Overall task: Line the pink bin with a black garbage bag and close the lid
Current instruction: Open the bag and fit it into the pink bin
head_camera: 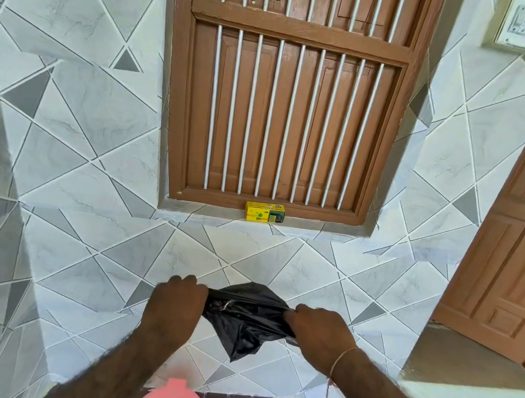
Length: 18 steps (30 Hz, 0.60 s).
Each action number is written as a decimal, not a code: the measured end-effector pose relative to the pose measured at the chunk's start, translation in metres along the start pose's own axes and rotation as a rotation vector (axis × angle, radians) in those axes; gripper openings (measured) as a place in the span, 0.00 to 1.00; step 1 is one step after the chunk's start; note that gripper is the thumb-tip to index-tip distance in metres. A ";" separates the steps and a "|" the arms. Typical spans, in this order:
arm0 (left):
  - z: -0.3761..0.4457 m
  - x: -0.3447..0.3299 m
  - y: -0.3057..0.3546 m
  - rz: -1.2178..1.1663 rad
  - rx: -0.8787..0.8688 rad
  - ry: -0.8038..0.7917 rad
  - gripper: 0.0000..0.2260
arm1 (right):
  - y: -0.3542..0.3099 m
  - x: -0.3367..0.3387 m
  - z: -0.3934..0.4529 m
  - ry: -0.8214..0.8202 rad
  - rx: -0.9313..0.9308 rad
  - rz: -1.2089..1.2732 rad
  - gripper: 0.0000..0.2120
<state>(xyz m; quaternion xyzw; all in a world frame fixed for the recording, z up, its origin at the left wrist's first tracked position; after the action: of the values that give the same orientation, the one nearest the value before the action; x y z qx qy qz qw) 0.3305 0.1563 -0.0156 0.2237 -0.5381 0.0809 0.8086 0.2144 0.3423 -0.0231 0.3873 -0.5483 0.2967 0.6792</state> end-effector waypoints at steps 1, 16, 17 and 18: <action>-0.001 0.000 0.000 0.038 -0.001 0.016 0.19 | 0.000 0.002 0.001 0.001 -0.018 0.017 0.13; -0.011 -0.019 0.006 -0.072 -0.065 -0.102 0.13 | 0.037 -0.041 -0.010 -0.032 -0.505 0.216 0.18; -0.008 -0.022 -0.003 -0.067 -0.020 -0.136 0.13 | 0.036 -0.042 -0.010 -0.033 -0.445 0.196 0.18; -0.007 -0.022 -0.014 -0.123 0.033 -0.120 0.13 | 0.032 -0.043 -0.009 -0.035 -0.370 0.169 0.18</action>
<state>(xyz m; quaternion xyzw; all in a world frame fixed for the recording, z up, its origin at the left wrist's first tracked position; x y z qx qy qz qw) 0.3326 0.1499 -0.0415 0.2741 -0.5695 0.0267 0.7745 0.1831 0.3677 -0.0593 0.2134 -0.6357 0.2401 0.7019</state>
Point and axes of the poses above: each hand's wrist, its own z-axis towards the middle knuckle, its own x-axis out of the back of the hand, y = z × x, the point moved 7 cm from there along z, towards the middle knuckle, and after that the axes turned 4 degrees about z, right-handed, at the moved point
